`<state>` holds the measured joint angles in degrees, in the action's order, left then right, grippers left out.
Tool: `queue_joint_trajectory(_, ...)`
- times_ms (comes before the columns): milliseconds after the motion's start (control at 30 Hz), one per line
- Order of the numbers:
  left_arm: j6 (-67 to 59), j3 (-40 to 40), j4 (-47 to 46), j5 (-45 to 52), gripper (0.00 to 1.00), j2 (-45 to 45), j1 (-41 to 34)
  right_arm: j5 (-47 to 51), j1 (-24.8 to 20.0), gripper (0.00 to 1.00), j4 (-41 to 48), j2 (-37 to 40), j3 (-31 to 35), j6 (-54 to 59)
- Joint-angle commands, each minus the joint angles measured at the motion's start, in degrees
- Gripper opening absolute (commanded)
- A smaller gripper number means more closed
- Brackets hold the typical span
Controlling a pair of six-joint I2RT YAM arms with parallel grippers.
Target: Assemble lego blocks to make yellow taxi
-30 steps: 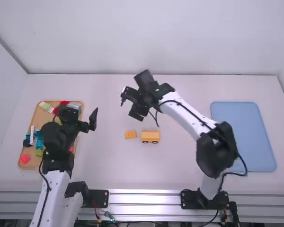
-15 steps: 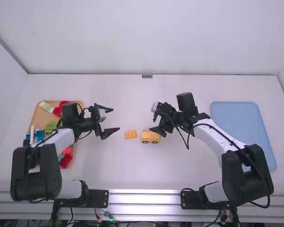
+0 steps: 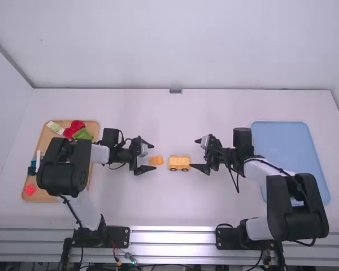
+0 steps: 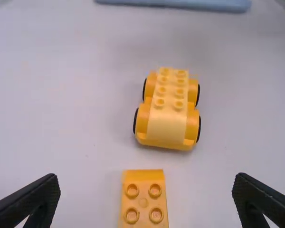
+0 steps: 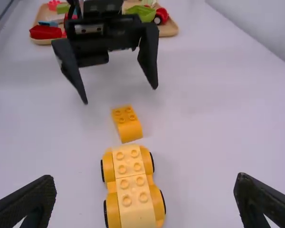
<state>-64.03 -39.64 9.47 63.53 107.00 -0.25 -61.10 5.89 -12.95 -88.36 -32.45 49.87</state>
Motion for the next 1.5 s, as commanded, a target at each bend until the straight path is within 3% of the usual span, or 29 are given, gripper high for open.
queue_joint_trajectory(0, 0.1, 0.3, 0.2, -5.8, 0.92, 0.4, -1.2, -1.9, -0.4, 0.99, -1.5, 1.3, 1.4, -1.6)
queue_joint_trajectory(267, 0.3, 1.7, 3.4, -7.5, 0.83, 3.5, -2.0, -1.9, 0.5, 0.98, -3.4, 1.3, 2.6, -1.6)
queue_joint_trajectory(533, 0.3, 1.7, 3.0, -8.6, 0.63, 3.5, -2.0, -1.9, 0.4, 0.99, -3.3, 1.3, 2.5, -1.6)
queue_joint_trajectory(1000, -0.1, 1.7, 3.0, -7.5, 0.59, 3.6, -1.9, -2.1, 0.4, 0.99, -3.4, 1.3, 2.5, -1.6)
queue_joint_trajectory(1233, 3.3, 2.6, 10.5, -4.2, 0.67, 7.0, -2.0, -2.1, 0.4, 0.98, -3.4, 1.3, 2.5, -1.6)
queue_joint_trajectory(1367, 3.5, 2.6, 12.2, -3.0, 0.62, 8.1, -1.9, -2.1, 0.6, 0.99, -3.3, 1.3, 2.5, -1.6)
queue_joint_trajectory(1467, 3.0, 2.5, 12.0, -3.3, 0.48, 8.1, -1.9, -2.1, 0.4, 0.99, -3.4, 1.3, 2.5, -1.6)
